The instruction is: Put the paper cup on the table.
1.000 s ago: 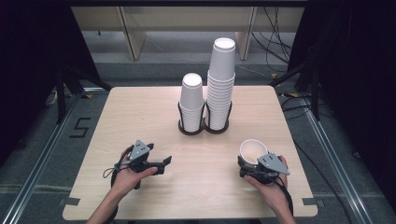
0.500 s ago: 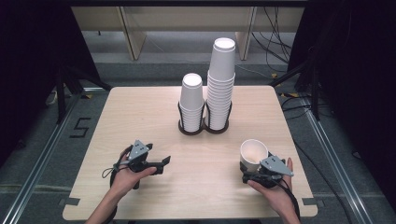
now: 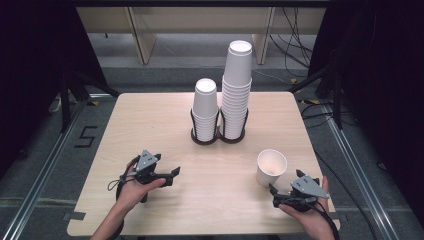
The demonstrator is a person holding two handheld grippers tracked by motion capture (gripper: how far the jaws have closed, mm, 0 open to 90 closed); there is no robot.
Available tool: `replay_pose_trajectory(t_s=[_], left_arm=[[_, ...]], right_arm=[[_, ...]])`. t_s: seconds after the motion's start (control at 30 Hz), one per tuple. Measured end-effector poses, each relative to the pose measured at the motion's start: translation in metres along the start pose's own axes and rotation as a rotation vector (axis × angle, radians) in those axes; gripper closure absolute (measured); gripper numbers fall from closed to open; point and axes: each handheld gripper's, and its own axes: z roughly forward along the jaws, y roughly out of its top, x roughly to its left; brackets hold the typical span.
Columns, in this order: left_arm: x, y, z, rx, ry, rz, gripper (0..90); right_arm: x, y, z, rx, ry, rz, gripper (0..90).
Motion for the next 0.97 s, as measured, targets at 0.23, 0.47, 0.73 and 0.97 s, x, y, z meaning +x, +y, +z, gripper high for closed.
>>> replay_pose_trajectory(t_s=[0.23, 0.47, 0.73, 0.97], left_arm=[[0.002, -0.001, 0.000, 0.002, 0.011, -0.005, 9.5], [0.007, -0.003, 0.000, 0.007, 0.028, -0.002, 9.5], [0.014, -0.004, -0.001, 0.006, 0.053, -0.016, 9.8], [0.018, -0.004, -0.002, 0.003, 0.065, -0.027, 9.8]], right_arm=[[-0.015, -0.007, -0.005, 0.000, -0.042, -0.018, 1.1], [-0.023, -0.011, -0.006, 0.004, -0.071, 0.015, 8.3], [-0.033, -0.015, -0.006, -0.015, -0.111, 0.047, 14.3], [-0.043, -0.015, -0.011, -0.046, -0.153, 0.083, 14.5]])
